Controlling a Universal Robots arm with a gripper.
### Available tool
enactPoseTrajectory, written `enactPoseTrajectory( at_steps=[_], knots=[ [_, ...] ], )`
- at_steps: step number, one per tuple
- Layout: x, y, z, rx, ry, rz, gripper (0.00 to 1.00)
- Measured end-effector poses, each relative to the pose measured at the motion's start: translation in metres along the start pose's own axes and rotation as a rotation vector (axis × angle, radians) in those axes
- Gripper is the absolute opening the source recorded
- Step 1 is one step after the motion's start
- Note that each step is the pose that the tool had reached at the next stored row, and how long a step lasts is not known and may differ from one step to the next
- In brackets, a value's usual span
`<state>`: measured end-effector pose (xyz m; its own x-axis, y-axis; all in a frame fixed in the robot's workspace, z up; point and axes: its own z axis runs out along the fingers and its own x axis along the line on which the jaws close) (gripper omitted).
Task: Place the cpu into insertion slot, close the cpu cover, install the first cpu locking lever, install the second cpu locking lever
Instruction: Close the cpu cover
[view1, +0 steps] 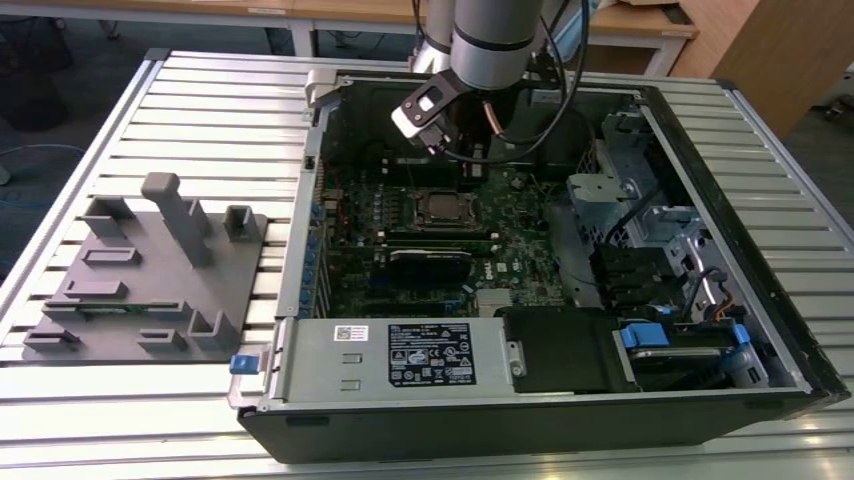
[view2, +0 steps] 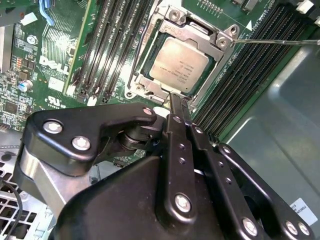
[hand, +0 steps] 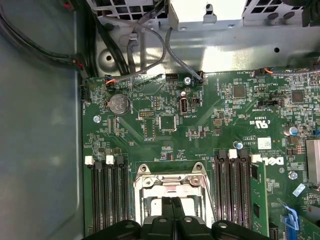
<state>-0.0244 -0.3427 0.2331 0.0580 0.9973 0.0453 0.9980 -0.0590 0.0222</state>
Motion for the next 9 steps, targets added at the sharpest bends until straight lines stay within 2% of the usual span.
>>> enactPoseTrajectory(
  at_steps=[6, 9],
  knots=[
    [-0.0002, -0.0001, 0.0016, 0.0084, -0.0022, 0.0, 0.1],
    [-0.0002, -0.0006, 0.002, 0.0085, -0.0021, 0.0, 0.1]
  ],
)
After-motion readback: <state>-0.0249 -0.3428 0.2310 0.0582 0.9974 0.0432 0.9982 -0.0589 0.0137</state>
